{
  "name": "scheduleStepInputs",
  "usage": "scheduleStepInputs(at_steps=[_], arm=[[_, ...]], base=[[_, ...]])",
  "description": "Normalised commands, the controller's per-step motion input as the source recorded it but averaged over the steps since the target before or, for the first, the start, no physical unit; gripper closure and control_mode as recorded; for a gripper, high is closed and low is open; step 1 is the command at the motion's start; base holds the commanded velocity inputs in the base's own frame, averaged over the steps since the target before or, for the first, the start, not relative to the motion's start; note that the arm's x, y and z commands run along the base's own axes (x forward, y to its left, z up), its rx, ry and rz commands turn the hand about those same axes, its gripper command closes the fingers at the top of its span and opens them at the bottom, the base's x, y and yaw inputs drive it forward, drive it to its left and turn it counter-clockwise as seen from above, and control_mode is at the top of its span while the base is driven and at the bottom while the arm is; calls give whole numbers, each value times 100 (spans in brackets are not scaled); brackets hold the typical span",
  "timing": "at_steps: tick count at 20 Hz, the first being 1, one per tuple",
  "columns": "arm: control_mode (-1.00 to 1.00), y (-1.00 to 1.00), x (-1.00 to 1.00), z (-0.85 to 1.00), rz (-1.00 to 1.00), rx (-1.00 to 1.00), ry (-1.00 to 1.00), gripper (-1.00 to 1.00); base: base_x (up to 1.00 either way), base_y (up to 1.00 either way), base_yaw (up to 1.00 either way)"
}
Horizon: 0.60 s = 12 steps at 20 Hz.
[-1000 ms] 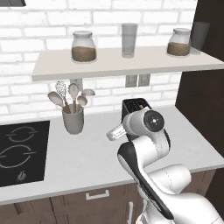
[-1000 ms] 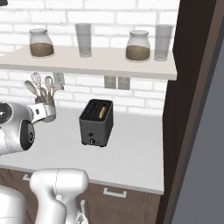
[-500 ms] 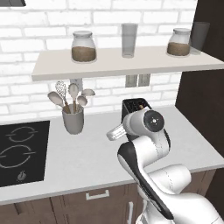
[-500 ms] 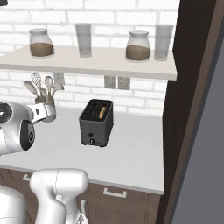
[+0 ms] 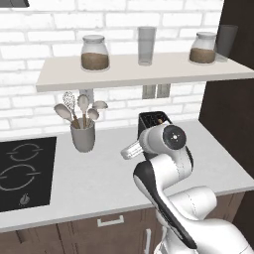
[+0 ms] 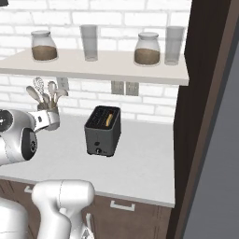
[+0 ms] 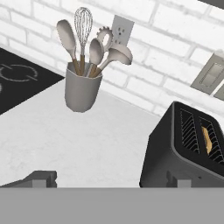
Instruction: Start the toaster. Once the lever pops up, take the bread to the plate on the dining counter.
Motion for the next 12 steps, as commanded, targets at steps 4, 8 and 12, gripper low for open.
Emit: scheduleStepInputs(at_steps=[4, 8, 12], arm=[[-100, 0, 0, 0, 0, 0, 0, -100], [-100, 0, 0, 0, 0, 0, 0, -100], [-100, 0, 0, 0, 0, 0, 0, -100]], base=[[0, 0, 0], [0, 0, 0], [0, 0, 0]])
